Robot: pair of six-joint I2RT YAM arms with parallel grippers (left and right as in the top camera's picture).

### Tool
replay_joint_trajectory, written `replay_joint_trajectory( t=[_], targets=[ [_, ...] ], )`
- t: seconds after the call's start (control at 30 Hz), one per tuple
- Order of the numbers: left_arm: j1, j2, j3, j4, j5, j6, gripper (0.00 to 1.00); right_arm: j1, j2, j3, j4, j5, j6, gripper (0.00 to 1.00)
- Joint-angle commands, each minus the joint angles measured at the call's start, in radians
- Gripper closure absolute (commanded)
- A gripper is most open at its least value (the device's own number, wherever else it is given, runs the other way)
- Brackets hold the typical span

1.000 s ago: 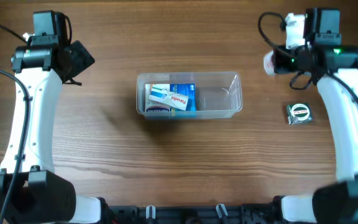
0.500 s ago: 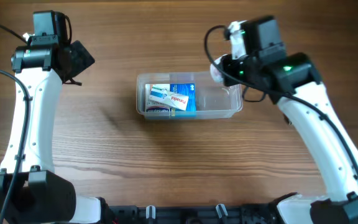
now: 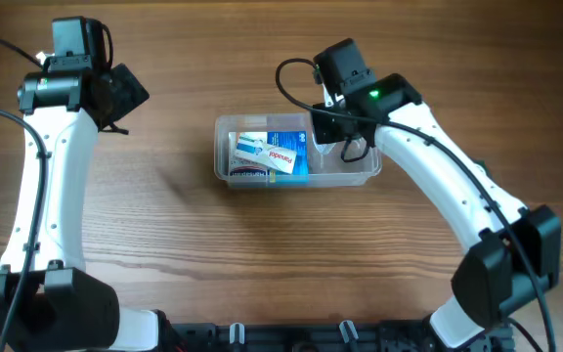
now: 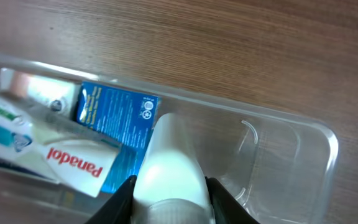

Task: Pack container
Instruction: 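Carry the dropper bottle into the container's right section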

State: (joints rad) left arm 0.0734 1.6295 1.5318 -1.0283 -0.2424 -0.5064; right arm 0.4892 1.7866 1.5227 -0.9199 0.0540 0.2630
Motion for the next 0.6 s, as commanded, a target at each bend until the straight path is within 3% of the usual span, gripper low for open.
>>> replay_joint_trajectory(
  t=[0.0,0.57],
  targets=[
    [0.003,-0.005,0.011,0.002,-0.013,0.004,0.00,0.002,0.042,0.007,0.015,0.033,0.062,0.85],
    [0.003,-0.005,0.011,0.002,-0.013,0.004,0.00,0.002,0.154,0.007,0.045,0.043,0.089,0.85]
  ],
)
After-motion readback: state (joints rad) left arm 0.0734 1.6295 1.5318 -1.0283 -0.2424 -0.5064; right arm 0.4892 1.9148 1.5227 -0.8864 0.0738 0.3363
